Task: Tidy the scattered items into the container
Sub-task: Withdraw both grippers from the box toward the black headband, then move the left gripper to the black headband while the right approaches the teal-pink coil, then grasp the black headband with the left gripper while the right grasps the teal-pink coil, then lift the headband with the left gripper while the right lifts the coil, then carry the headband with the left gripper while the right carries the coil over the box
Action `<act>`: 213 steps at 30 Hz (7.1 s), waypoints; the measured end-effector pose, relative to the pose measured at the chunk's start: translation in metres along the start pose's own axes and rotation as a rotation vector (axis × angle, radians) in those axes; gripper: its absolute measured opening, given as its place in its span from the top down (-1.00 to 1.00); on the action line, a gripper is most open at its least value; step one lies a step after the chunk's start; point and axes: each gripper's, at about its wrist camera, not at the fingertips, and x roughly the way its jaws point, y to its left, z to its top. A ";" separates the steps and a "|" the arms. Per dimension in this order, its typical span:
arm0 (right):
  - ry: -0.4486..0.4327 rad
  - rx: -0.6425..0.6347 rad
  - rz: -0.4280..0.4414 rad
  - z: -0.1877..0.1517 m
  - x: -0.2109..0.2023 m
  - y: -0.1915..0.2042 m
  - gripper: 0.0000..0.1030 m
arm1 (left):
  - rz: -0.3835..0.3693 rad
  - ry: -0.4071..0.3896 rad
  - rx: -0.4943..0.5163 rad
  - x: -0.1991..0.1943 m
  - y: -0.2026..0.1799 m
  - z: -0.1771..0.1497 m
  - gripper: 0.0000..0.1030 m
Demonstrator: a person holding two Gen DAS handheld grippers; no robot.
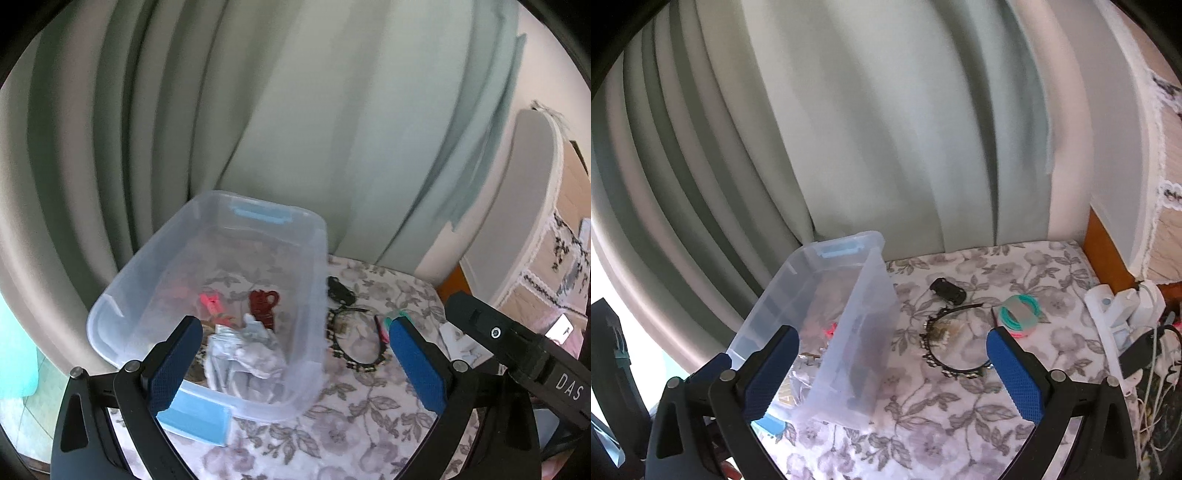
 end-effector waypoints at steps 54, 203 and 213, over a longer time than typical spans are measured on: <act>0.103 0.250 -0.063 -0.049 0.050 -0.174 -1.00 | -0.087 0.248 0.119 0.135 -0.097 -0.067 -0.96; -0.127 0.020 0.045 0.005 -0.046 -0.012 -0.28 | -0.008 -0.129 -0.088 -0.024 0.010 0.037 0.82; -0.069 -0.033 0.047 0.001 -0.020 0.011 -0.28 | 0.007 -0.113 -0.151 -0.014 0.040 0.035 0.82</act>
